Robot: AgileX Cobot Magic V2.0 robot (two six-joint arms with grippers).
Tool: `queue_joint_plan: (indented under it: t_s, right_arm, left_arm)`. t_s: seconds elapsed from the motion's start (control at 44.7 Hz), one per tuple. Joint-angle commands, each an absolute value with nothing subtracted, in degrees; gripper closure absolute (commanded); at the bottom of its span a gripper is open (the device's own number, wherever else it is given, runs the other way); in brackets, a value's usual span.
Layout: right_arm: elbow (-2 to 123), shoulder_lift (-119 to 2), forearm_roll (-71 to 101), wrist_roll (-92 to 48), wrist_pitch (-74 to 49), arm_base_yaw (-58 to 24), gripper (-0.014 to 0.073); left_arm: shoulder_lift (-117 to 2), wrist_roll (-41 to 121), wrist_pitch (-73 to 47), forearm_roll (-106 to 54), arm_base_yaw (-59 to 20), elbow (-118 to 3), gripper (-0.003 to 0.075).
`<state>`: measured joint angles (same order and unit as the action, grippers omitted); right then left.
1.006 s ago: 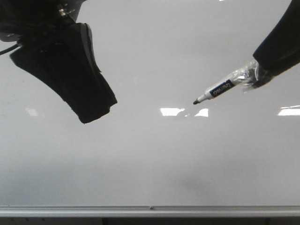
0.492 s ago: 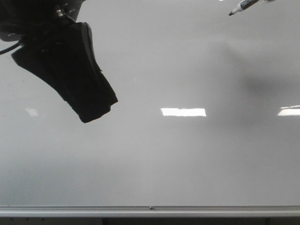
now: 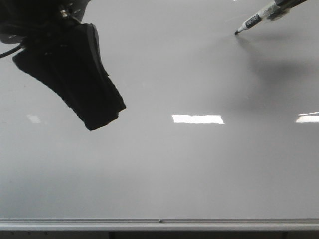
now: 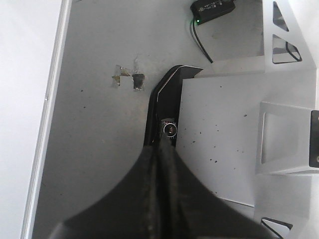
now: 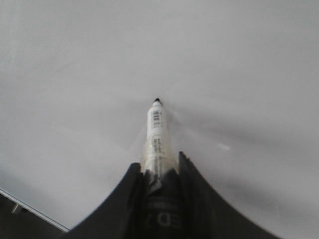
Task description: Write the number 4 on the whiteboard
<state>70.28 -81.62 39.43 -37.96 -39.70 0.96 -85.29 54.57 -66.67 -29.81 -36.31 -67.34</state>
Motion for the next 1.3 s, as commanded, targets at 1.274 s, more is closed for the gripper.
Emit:
queue_joint_plan:
  t_s: [1.274]
  right_arm:
    - [70.3,-75.0,32.1,-33.1,-45.5,9.1,0.0656]
  left_arm:
    - [-83.0,54.1,-65.6,-32.5,-36.6,-69.1,0.0741]
